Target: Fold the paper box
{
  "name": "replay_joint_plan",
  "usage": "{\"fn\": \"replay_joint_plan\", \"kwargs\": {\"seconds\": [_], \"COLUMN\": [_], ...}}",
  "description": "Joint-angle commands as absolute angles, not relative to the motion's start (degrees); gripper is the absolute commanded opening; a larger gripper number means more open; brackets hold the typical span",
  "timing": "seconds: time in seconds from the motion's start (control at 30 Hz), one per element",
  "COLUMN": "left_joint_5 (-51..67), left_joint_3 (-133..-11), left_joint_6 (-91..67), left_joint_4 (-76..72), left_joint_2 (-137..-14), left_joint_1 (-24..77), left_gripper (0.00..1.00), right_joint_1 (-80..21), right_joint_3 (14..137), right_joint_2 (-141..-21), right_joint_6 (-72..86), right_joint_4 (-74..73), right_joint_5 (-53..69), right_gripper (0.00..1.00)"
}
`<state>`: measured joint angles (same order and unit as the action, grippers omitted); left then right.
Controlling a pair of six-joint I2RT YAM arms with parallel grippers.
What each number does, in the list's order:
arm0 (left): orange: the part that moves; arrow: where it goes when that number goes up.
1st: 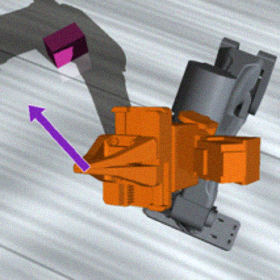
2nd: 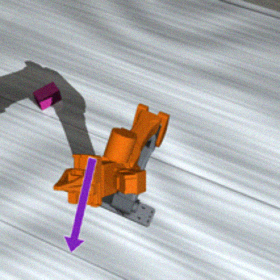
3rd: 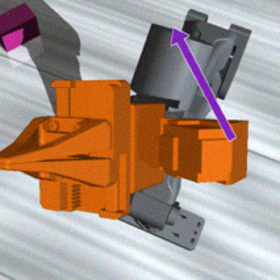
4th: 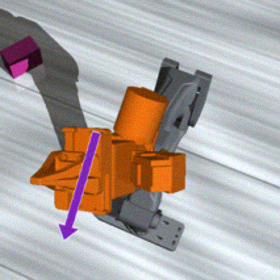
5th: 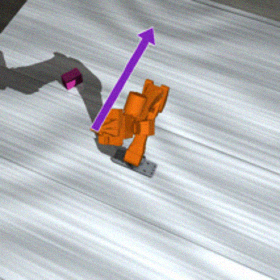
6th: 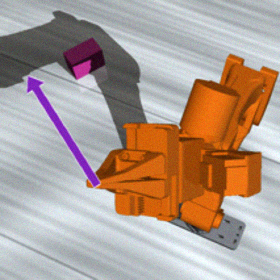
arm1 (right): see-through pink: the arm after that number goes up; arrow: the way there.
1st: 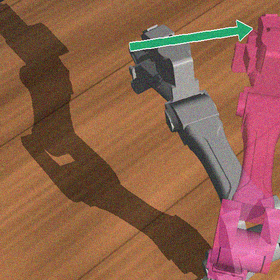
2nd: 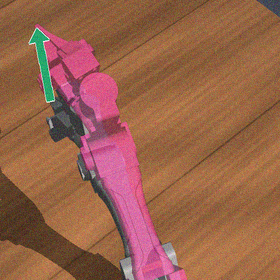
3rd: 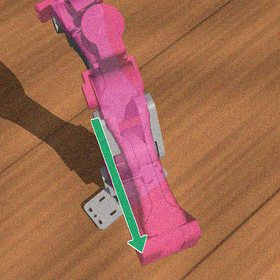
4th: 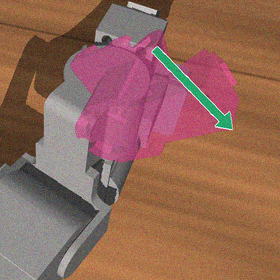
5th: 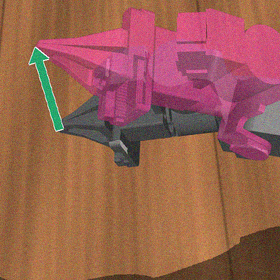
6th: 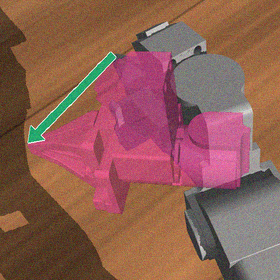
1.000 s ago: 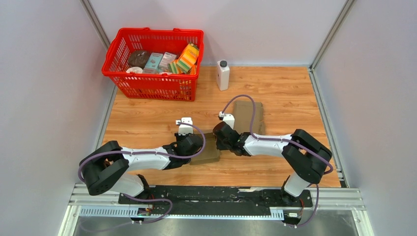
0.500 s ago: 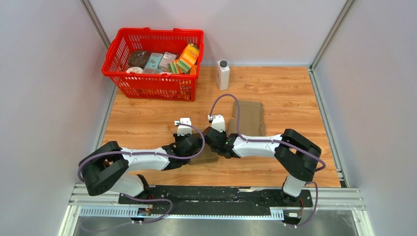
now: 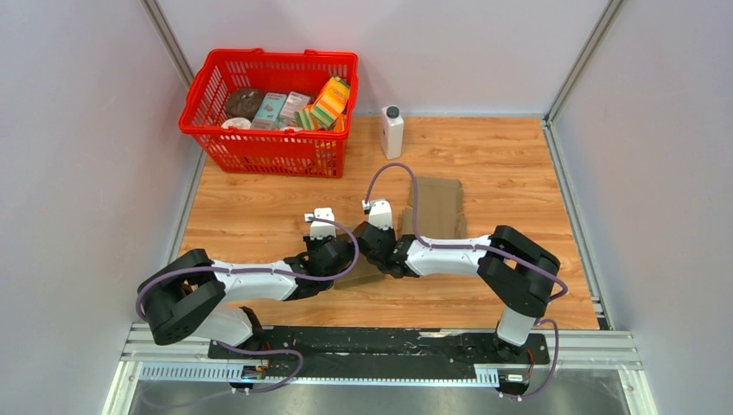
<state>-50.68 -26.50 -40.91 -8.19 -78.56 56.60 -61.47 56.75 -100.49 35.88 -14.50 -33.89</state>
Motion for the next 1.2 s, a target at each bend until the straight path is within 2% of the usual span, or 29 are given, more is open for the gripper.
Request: {"fn": "replay_joint_plan", "kwargs": {"seconds": [0.0,0.23,0.33,0.43,0.57,0.73,0.8,0.83,0.9,1.0,1.17], "left_joint_5": [-46.93,-46.84,-47.02,-47.2,-47.11,-47.2,-47.11,-46.94,-46.76,-46.84,-46.5], "left_joint_3": [-26.46,-26.28,-26.28,-26.28,-26.37,-26.19,-25.93,-25.93,-25.93,-26.01,-26.1], "left_joint_6": [-41.75,-41.84,-41.66,-41.66,-41.84,-42.19,-42.45,-42.63,-42.98,-44.56,-47.11], "left_joint_4": [-7.73,-7.91,-7.73,-7.91,-8.0,-8.0,-8.09,-8.09,-7.82,-7.21,-6.42], "left_joint_2": [-78.93,-79.19,-78.93,-78.92,-79.28,-79.1,-79.01,-79.01,-79.19,-79.54,-79.98], "left_joint_1": [57.13,57.04,57.04,57.04,57.04,57.04,57.04,57.04,57.04,57.04,57.04], "left_gripper": [0.0,0.0,0.0,0.0,0.0,0.0,0.0,0.0,0.0,0.0,0.0], "right_joint_1": [-61.44,-57.66,-57.04,-57.65,-60.29,-61.17,-59.43,-58.81,-57.57,-56.69,-53.44], "right_joint_3": [51.43,46.23,45.35,48.5,54.57,50.3,47.39,45.46,40.71,35.61,29.1], "right_joint_2": [-97.75,-95.27,-95.36,-97.03,-100.63,-97.65,-95.02,-93.7,-89.57,-84.12,-80.77], "right_joint_6": [37.97,36.74,36.83,36.3,38.31,38.23,37.53,37.53,37.27,37.26,39.9], "right_joint_4": [-3.72,4.66,5.19,1.68,-7.71,-4.94,1.97,4.37,9.22,13.08,21.51], "right_joint_5": [-29.63,-23.65,-23.12,-24.86,-34.42,-33.67,-27.01,-24.55,-20.31,-18.37,-11.98], "right_gripper": [0.31,0.3,0.27,0.21,0.0,0.0,0.14,0.3,0.45,0.49,0.45]}}
